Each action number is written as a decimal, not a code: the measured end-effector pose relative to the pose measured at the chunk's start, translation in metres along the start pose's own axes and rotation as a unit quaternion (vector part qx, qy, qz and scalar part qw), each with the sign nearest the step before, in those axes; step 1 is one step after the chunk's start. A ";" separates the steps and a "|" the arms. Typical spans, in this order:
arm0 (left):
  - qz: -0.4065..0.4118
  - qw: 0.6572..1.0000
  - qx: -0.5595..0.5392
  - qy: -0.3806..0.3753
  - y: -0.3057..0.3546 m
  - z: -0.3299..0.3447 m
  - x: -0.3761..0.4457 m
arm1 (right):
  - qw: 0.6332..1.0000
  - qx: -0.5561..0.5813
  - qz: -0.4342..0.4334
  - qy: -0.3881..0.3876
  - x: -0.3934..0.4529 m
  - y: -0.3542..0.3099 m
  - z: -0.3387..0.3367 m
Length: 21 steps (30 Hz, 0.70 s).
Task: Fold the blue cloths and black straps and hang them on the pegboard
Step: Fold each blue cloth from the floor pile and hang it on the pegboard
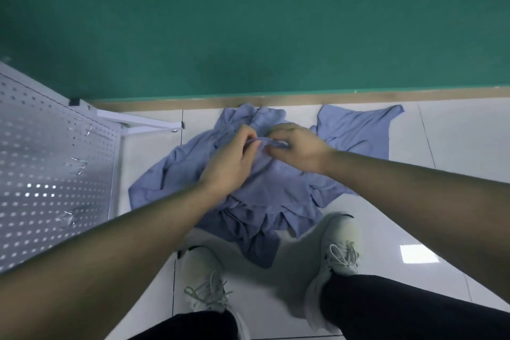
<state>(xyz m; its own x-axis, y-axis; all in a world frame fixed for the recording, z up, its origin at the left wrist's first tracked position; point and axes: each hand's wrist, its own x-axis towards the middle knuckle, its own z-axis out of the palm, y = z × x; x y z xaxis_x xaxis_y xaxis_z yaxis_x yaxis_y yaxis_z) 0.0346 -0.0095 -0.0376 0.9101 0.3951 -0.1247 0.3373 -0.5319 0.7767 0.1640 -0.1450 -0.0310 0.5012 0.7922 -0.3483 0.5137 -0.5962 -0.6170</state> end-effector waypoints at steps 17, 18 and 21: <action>0.133 0.961 -0.175 0.168 0.219 -0.164 -0.105 | 0.983 0.075 -0.027 0.164 -0.168 -0.141 -0.159; 0.146 0.958 -0.179 0.171 0.229 -0.172 -0.112 | 0.983 0.066 -0.021 0.168 -0.179 -0.147 -0.167; 0.165 0.950 -0.188 0.187 0.256 -0.195 -0.132 | 0.981 0.049 0.002 0.190 -0.212 -0.163 -0.190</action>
<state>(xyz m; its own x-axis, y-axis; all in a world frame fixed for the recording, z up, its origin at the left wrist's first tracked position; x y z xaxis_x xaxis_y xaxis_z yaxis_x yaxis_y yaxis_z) -0.0459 -0.0515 0.2985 0.7792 0.5288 0.3367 -0.1251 -0.3951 0.9101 0.1067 -0.2407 0.2772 0.7359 0.6729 -0.0751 0.4510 -0.5699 -0.6869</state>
